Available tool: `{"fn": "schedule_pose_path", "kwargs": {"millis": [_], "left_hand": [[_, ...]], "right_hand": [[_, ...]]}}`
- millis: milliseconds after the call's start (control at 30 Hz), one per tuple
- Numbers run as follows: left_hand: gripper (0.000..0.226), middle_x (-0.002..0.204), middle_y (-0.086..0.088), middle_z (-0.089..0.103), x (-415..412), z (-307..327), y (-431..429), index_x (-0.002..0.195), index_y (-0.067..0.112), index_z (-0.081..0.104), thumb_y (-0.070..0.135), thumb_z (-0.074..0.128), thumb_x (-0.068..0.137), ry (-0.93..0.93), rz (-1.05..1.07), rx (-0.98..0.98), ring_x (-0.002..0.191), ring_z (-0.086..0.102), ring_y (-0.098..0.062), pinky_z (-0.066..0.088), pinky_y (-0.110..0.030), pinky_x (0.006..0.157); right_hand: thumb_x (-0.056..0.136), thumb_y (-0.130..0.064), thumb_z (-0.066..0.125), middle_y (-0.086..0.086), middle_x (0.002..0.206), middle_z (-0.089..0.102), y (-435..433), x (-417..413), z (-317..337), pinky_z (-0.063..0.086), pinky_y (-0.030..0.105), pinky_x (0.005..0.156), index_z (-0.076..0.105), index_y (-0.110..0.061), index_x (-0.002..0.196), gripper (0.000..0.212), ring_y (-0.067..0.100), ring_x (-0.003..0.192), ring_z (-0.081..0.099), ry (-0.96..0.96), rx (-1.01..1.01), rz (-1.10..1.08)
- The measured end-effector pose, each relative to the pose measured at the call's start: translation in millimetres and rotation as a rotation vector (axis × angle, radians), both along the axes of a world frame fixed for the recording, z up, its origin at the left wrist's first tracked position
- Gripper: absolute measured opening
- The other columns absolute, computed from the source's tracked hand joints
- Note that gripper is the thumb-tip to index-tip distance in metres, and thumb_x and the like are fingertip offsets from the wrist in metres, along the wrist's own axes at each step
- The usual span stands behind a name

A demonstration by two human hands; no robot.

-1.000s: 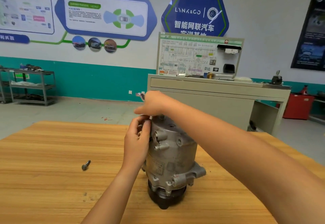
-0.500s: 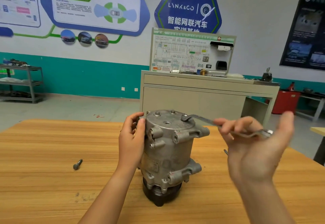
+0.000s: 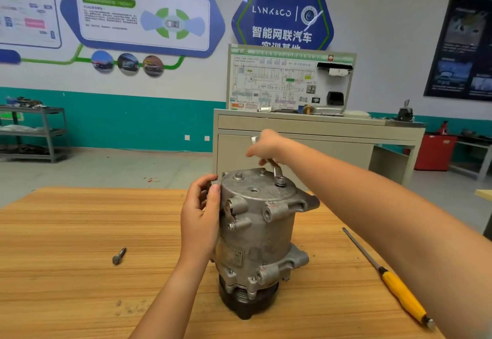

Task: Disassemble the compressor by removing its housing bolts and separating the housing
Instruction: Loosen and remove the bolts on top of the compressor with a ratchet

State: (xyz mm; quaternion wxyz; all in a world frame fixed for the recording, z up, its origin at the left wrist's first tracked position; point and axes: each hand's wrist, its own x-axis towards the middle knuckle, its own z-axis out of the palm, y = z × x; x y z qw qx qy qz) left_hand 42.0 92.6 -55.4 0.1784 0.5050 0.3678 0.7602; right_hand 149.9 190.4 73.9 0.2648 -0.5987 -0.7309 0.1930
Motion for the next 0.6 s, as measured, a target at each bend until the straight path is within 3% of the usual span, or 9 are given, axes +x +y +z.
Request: {"fn": "schedule_pose_path", "kwargs": {"millis": [67, 133, 233, 300, 333, 367, 400, 500, 600], "left_hand": [[0.024, 0.092, 0.011, 0.062, 0.7, -0.9, 1.8, 0.097, 0.034, 0.057, 0.012, 0.049, 0.096, 0.0, 0.007, 0.005, 0.081, 0.059, 0.005, 0.046, -0.01, 0.067], [0.023, 0.091, 0.01, 0.063, 0.2, 0.3, 0.8, 0.095, 0.03, 0.057, 0.01, 0.048, 0.096, -0.011, 0.004, -0.008, 0.081, 0.059, 0.0, 0.046, -0.011, 0.068], [0.023, 0.072, 0.0, 0.058, -3.7, -2.9, 4.3, 0.08, 0.016, 0.054, -0.002, 0.047, 0.093, -0.044, 0.0, -0.085, 0.07, 0.053, -0.012, 0.038, -0.007, 0.056], [0.012, 0.078, -0.012, 0.06, 1.5, -5.4, 4.3, 0.088, 0.008, 0.058, 0.004, 0.048, 0.092, -0.067, -0.026, -0.08, 0.073, 0.05, -0.015, 0.034, -0.007, 0.057], [0.014, 0.087, -0.002, 0.064, 7.7, -1.4, 0.5, 0.097, 0.02, 0.062, 0.017, 0.049, 0.09, -0.033, -0.066, -0.052, 0.076, 0.048, -0.01, 0.034, -0.008, 0.062], [0.019, 0.09, 0.014, 0.064, 11.9, 2.8, -4.1, 0.097, 0.041, 0.059, 0.029, 0.049, 0.086, -0.031, -0.12, -0.024, 0.077, 0.047, -0.003, 0.035, -0.011, 0.067], [0.018, 0.092, 0.02, 0.061, 10.9, 1.9, -3.7, 0.094, 0.047, 0.056, 0.032, 0.049, 0.086, -0.051, -0.127, -0.018, 0.08, 0.05, 0.001, 0.038, -0.013, 0.072], [0.025, 0.102, 0.009, 0.062, 2.8, 0.3, -4.3, 0.098, 0.038, 0.056, 0.015, 0.051, 0.094, -0.016, -0.05, -0.033, 0.093, 0.059, -0.003, 0.048, -0.016, 0.074], [0.025, 0.1, 0.011, 0.063, 0.7, -1.1, -2.3, 0.098, 0.036, 0.058, 0.013, 0.051, 0.094, -0.038, -0.023, -0.034, 0.089, 0.059, 0.004, 0.048, -0.012, 0.071]], "right_hand": [[0.09, -0.02, 0.055, 0.006, 0.084, 0.052, -18.4, -39.2, 2.9, 0.037, 0.021, 0.045, 0.05, -0.007, 0.084, 0.015, 0.017, 0.068, 0.053, -0.276, 0.127, 0.151], [0.089, -0.031, 0.054, 0.001, 0.075, 0.051, -50.0, -69.7, -1.1, 0.036, 0.024, 0.051, 0.047, -0.013, 0.074, 0.025, 0.016, 0.07, 0.051, -0.448, 0.296, 0.252], [0.087, -0.056, 0.046, -0.005, 0.063, 0.045, -112.2, -73.0, -15.8, 0.032, 0.029, 0.054, 0.046, -0.015, 0.066, 0.046, 0.016, 0.065, 0.047, -0.414, 0.56, 0.339], [0.086, -0.064, 0.038, -0.011, 0.069, 0.046, -153.1, -48.1, -29.7, 0.032, 0.03, 0.058, 0.05, -0.018, 0.076, 0.049, 0.009, 0.068, 0.046, -0.191, 0.646, 0.42], [0.083, -0.067, 0.037, -0.013, 0.069, 0.046, -170.0, -31.8, -36.2, 0.034, 0.03, 0.061, 0.05, -0.023, 0.077, 0.046, 0.006, 0.069, 0.045, -0.057, 0.65, 0.463], [0.078, -0.067, 0.039, -0.013, 0.068, 0.05, -184.6, -14.4, -41.9, 0.037, 0.028, 0.064, 0.051, -0.026, 0.073, 0.044, 0.004, 0.072, 0.047, 0.089, 0.625, 0.47], [0.073, -0.065, 0.043, -0.013, 0.07, 0.056, -196.5, 3.2, -47.6, 0.041, 0.025, 0.065, 0.057, -0.024, 0.069, 0.043, 0.005, 0.075, 0.052, 0.268, 0.578, 0.436], [0.073, -0.05, 0.051, -0.008, 0.079, 0.07, -206.7, 54.9, -60.9, 0.046, 0.015, 0.074, 0.067, -0.028, 0.058, 0.03, 0.002, 0.084, 0.063, 0.804, 0.474, 0.278], [0.092, -0.039, 0.042, 0.006, 0.083, 0.072, -182.7, 100.9, -65.6, 0.045, 0.031, 0.082, 0.067, -0.02, 0.067, 0.04, 0.016, 0.089, 0.067, 1.163, 0.391, 0.036]]}}
